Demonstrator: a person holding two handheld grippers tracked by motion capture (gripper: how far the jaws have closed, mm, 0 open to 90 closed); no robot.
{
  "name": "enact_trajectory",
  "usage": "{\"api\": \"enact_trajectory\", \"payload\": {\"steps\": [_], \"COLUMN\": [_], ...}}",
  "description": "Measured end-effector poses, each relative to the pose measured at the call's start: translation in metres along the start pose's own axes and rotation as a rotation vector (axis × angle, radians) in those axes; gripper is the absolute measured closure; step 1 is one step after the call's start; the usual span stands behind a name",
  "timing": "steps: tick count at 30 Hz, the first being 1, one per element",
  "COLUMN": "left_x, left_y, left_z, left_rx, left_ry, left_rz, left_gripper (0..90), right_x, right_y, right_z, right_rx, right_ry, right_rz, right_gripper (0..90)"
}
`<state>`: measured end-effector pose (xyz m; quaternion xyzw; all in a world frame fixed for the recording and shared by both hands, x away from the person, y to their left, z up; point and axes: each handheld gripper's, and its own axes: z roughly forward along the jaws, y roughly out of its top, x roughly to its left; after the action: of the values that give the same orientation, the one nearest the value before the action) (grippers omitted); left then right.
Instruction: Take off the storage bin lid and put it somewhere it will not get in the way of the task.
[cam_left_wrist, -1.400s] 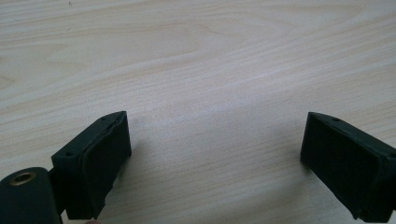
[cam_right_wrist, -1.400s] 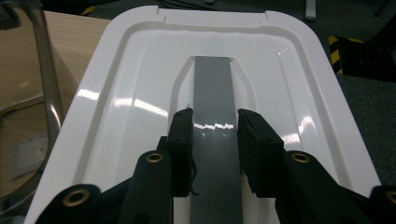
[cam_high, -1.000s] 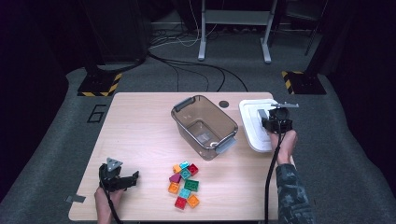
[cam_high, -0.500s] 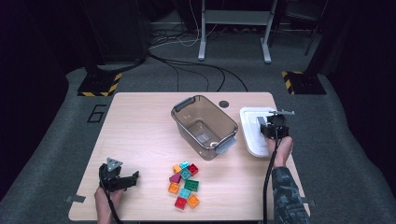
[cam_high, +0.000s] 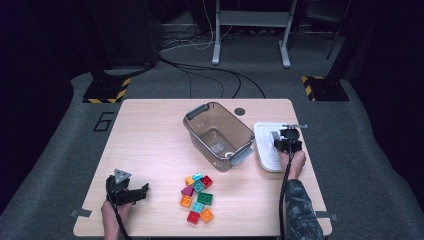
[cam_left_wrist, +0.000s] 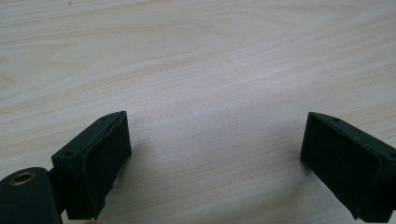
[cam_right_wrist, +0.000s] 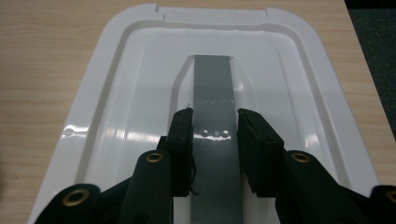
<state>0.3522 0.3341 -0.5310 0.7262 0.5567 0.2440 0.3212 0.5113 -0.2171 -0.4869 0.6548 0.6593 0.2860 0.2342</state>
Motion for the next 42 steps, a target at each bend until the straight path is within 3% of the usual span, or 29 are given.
{"api": "enact_trajectory", "payload": {"steps": [14,15,19,21,25,32,42], "left_x": [0.0,0.0,0.0,0.0,0.0,0.0,0.0], "left_y": [0.0,0.0,0.0,0.0,0.0,0.0,0.0], "left_z": [0.0,0.0,0.0,0.0,0.0,0.0,0.0], "left_rx": [-0.001,0.0,0.0,0.0,0.0,0.0,0.0], "left_ry": [0.0,0.0,0.0,0.0,0.001,0.0,-0.001], "left_rz": [0.001,0.001,0.001,0.0,0.001,0.001,0.001], "left_gripper": [8.1,8.1,8.2,8.2,8.2,8.2,8.1], "right_x": [-0.002,-0.003,-0.006,-0.008,-0.007,-0.004,0.013], "right_y": [-0.003,-0.004,-0.004,-0.005,-0.009,-0.026,-0.063], "right_z": [0.014,0.014,0.009,0.004,-0.012,-0.044,-0.088], "right_rx": [0.004,0.005,-0.006,-0.016,-0.042,-0.074,-0.135], "right_ry": [-0.012,-0.006,0.026,0.053,0.087,0.176,0.242], "right_rz": [-0.021,-0.026,-0.006,-0.004,-0.047,-0.118,-0.221], "right_gripper": [65.7,64.2,41.3,31.8,15.9,1.7,0.0]}}
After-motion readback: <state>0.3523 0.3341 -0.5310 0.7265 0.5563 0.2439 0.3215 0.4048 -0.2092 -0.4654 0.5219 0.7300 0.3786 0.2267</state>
